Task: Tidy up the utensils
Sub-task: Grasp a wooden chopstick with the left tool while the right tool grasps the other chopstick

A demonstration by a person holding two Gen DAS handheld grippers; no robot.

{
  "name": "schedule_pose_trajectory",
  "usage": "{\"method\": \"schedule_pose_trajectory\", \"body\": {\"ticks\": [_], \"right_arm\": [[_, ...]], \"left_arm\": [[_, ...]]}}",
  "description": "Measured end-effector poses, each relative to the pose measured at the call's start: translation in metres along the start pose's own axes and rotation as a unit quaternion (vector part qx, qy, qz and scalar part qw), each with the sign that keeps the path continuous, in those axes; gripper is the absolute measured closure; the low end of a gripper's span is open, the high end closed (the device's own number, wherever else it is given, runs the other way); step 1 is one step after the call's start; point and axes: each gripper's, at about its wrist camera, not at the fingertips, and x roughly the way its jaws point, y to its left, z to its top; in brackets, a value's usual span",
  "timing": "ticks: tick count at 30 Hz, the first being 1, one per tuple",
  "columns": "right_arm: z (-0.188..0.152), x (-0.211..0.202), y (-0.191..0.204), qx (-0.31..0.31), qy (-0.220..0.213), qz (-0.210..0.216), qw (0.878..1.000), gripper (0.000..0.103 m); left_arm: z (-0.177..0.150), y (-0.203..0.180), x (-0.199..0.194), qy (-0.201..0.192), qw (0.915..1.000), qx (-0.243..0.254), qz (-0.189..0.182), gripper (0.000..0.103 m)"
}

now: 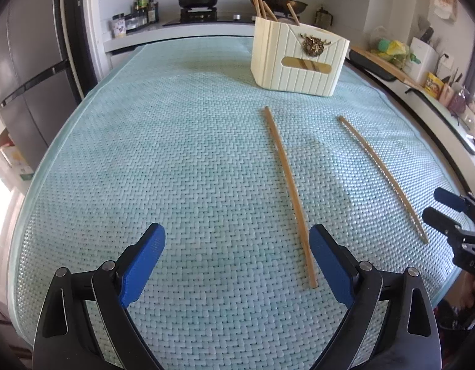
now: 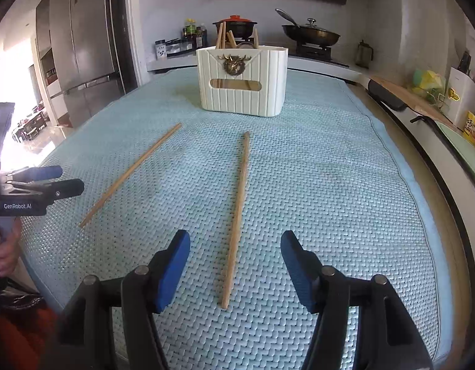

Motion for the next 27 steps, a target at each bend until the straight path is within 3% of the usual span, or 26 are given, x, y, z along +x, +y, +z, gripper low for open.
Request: {"method": "schedule_pose_trajectory", "body": {"ticks": [11, 27], "right_arm": [[0.013, 0.012, -0.001, 0.008, 0.04, 0.011, 0.999, 0.041], [0.069, 0.059, -0.012, 0.013, 0.075, 0.034, 0.997, 0.04]], "left_arm": [[0.008, -0.008, 0.009, 0.021, 0.9996, 0.012, -0.016, 0.008], [0.077, -0.019, 0.063, 0.043, 0.9983, 0.037, -0.011, 0.009]]}}
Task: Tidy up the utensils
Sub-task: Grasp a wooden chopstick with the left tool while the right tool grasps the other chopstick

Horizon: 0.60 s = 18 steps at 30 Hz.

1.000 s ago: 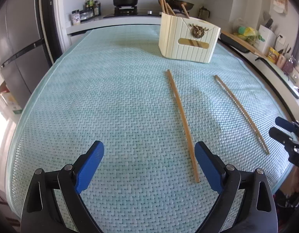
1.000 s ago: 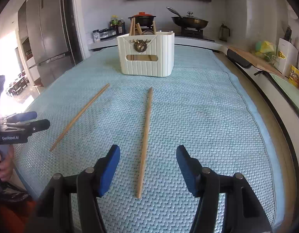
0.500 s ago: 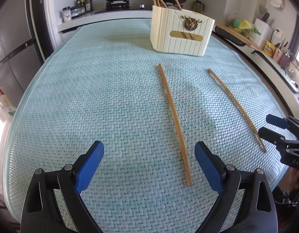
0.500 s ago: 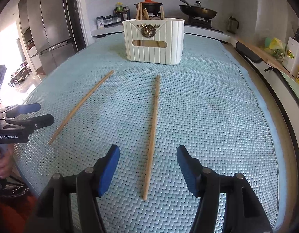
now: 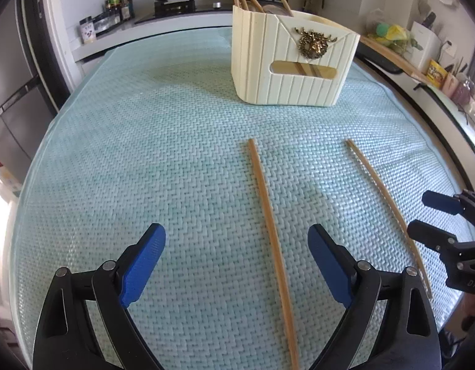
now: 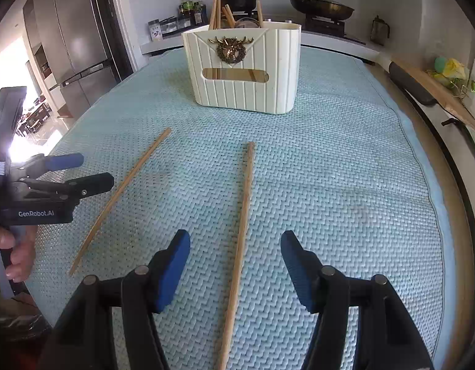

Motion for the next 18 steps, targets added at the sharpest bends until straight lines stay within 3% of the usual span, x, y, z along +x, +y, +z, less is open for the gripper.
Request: {"method": "schedule_pose_trajectory", "body": {"ticks": [6, 14, 18], "right_arm": [[0.025, 0.03, -0.009, -0.004, 0.033, 0.009, 0.999, 0.041], [0.05, 0.053, -0.013, -0.017, 0.062, 0.015, 0.998, 0.045], [0.064, 0.071, -0.009, -0.025, 0.075, 0.027, 0.996, 0.062]], "left_arm": [[0.024, 0.006, 0.023, 0.022, 0.9998, 0.002, 0.004, 0.01], [0.042, -0.008, 0.046, 0.047, 0.9984, 0.031, -0.002, 0.027], [0.045, -0.013, 0.055, 0.061, 0.9971, 0.045, -0.01, 0.033]]}}
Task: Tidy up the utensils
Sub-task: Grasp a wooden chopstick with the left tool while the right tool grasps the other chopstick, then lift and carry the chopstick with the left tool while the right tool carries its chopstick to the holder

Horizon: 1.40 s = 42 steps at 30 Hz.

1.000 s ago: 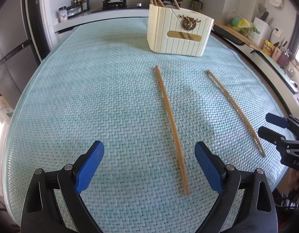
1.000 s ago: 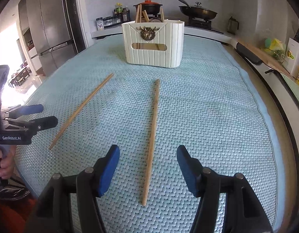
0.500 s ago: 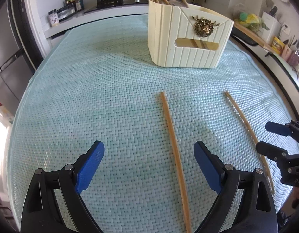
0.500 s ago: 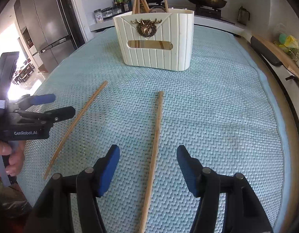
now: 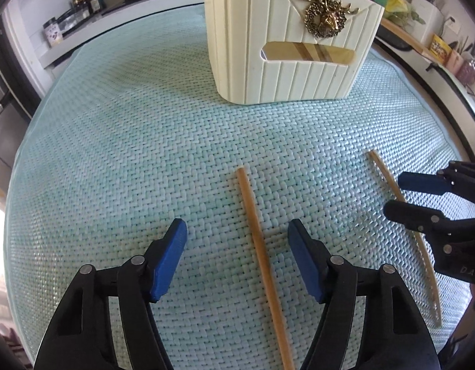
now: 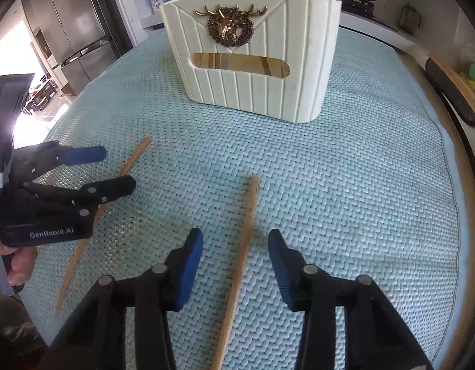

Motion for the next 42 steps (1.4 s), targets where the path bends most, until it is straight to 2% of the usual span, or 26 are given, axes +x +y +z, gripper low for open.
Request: {"method": "schedule_pose_trajectory", "body": {"ticks": [3, 6, 9, 10, 11, 13, 18, 25, 31, 37, 42], "right_arm": [[0.011, 0.007, 0.001, -0.001, -0.001, -0.005, 1.0, 0.067], [0.019, 0.011, 0.002, 0.006, 0.005, -0.01, 1.0, 0.08], [0.022, 0.013, 0.003, 0.008, 0.005, -0.02, 1.0, 0.089], [0.025, 0.015, 0.002, 0.01, 0.005, -0.021, 1.0, 0.095], [0.027, 0.016, 0.001, 0.015, 0.003, -0.017, 1.0, 0.096], [0.03, 0.018, -0.004, 0.022, -0.003, -0.011, 1.0, 0.096], [0.031, 0.005, -0.016, 0.048, -0.033, 0.008, 0.998, 0.097], [0.022, -0.073, -0.004, 0.043, -0.116, 0.014, 0.992, 0.096], [0.006, -0.148, 0.017, 0.012, -0.195, 0.006, 0.981, 0.096], [-0.016, -0.189, 0.034, -0.006, -0.252, -0.01, 0.968, 0.096], [-0.024, -0.218, 0.042, -0.014, -0.31, -0.01, 0.95, 0.096]], "left_arm": [[0.006, 0.001, 0.003, 0.004, 1.0, -0.004, -0.007, 0.033], [0.01, 0.002, 0.003, 0.013, 0.9998, -0.008, -0.014, 0.04], [0.012, -0.003, 0.001, 0.015, 0.9997, -0.005, -0.016, 0.064], [0.012, -0.005, 0.0, 0.015, 0.9997, -0.004, -0.018, 0.077], [0.013, -0.007, 0.001, 0.016, 0.9997, -0.005, -0.02, 0.089], [0.013, -0.01, 0.001, 0.013, 0.9994, -0.012, -0.029, 0.096], [0.011, -0.008, -0.014, -0.007, 0.9988, -0.029, -0.039, 0.098], [0.003, 0.005, -0.109, -0.099, 0.9933, -0.041, -0.043, 0.098], [-0.002, 0.015, -0.177, -0.174, 0.9822, -0.041, -0.057, 0.098], [-0.012, 0.019, -0.207, -0.219, 0.9723, -0.046, -0.068, 0.099], [-0.013, 0.015, -0.22, -0.236, 0.9677, -0.047, -0.076, 0.099]]}}
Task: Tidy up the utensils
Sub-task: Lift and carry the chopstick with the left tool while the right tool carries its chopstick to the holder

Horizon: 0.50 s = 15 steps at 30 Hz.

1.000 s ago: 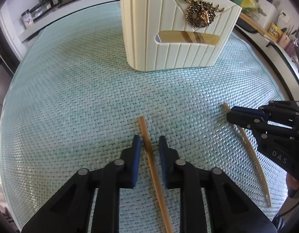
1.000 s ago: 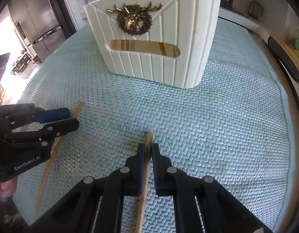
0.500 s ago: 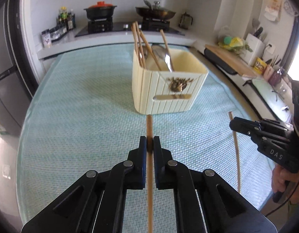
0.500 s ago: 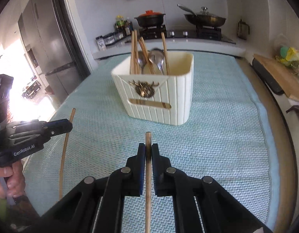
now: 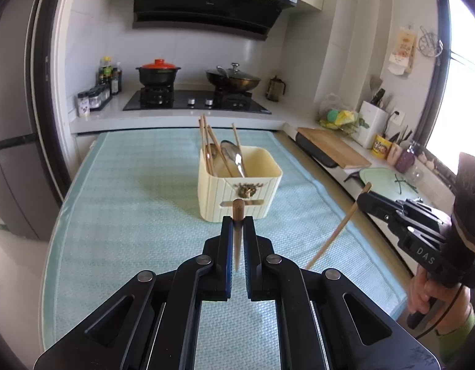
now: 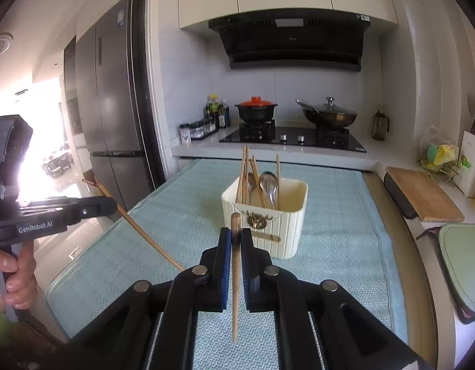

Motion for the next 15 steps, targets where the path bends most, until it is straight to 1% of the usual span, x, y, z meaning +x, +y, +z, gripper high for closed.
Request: {"method": "schedule_pose_trajectory", "body": {"ticks": [3, 5, 15], "right_arm": [[0.008, -0.007, 0.002, -0.002, -0.024, 0.001, 1.0, 0.096], [0.011, -0.007, 0.002, -0.004, -0.033, 0.001, 0.999, 0.096], [0.021, -0.005, 0.001, -0.008, -0.036, 0.004, 0.999, 0.096]], "left_arm": [[0.002, 0.0, -0.005, -0.006, 1.0, -0.002, -0.003, 0.099], [0.003, -0.001, -0.006, -0.009, 0.9999, -0.003, -0.006, 0.099], [0.013, -0.008, -0.003, -0.011, 0.9998, 0.002, -0.017, 0.099]]}}
